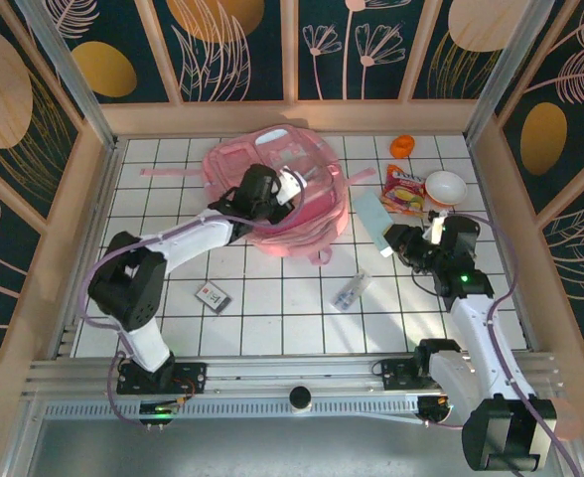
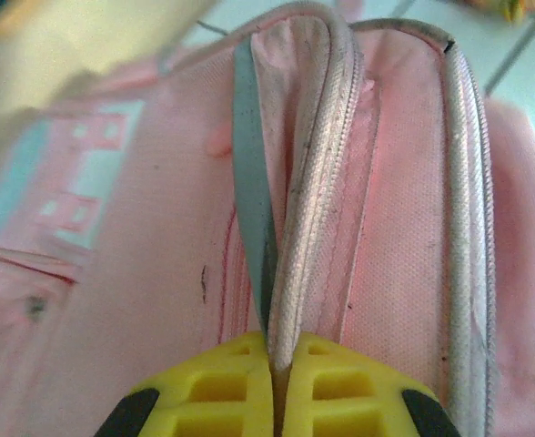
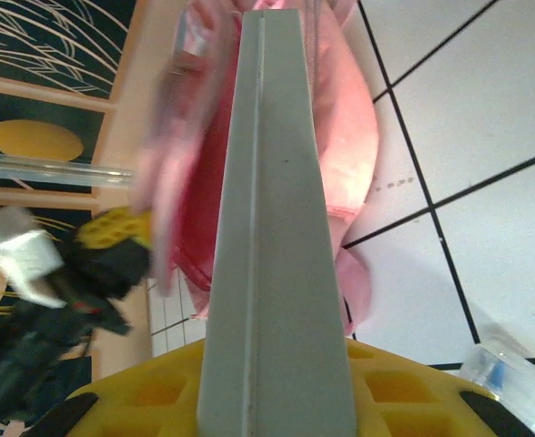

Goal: Pack the student bag

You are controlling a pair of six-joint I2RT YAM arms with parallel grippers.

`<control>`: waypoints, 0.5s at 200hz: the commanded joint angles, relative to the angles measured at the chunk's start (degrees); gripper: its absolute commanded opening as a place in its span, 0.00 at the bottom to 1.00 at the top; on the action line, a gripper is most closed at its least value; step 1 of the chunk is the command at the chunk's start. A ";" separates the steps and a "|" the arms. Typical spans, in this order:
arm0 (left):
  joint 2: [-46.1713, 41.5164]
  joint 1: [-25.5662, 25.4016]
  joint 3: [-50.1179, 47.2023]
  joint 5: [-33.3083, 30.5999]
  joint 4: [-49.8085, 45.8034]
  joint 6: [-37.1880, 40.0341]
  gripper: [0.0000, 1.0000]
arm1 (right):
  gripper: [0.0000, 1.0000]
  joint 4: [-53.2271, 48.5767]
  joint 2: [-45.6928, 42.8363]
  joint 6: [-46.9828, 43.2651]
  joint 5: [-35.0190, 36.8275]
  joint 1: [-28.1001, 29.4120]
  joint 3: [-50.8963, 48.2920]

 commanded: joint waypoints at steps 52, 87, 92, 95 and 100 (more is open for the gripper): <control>-4.90 0.43 12.31 -0.37 -2.32 -9.79 0.00 | 0.17 19.43 1.92 7.87 -3.26 12.83 -3.05; -4.71 0.42 13.95 0.19 -2.72 -10.79 0.00 | 0.17 32.64 12.20 13.63 0.21 20.60 -2.78; -4.80 0.42 14.01 0.39 -2.60 -10.99 0.00 | 0.17 34.94 14.18 14.36 0.44 21.35 -2.59; -4.88 0.38 14.01 0.62 -2.53 -11.04 0.00 | 0.17 36.32 15.49 14.75 0.55 21.72 -2.25; -5.02 0.44 13.94 0.87 -2.43 -11.20 0.00 | 0.17 38.35 17.33 15.26 0.74 22.31 -1.59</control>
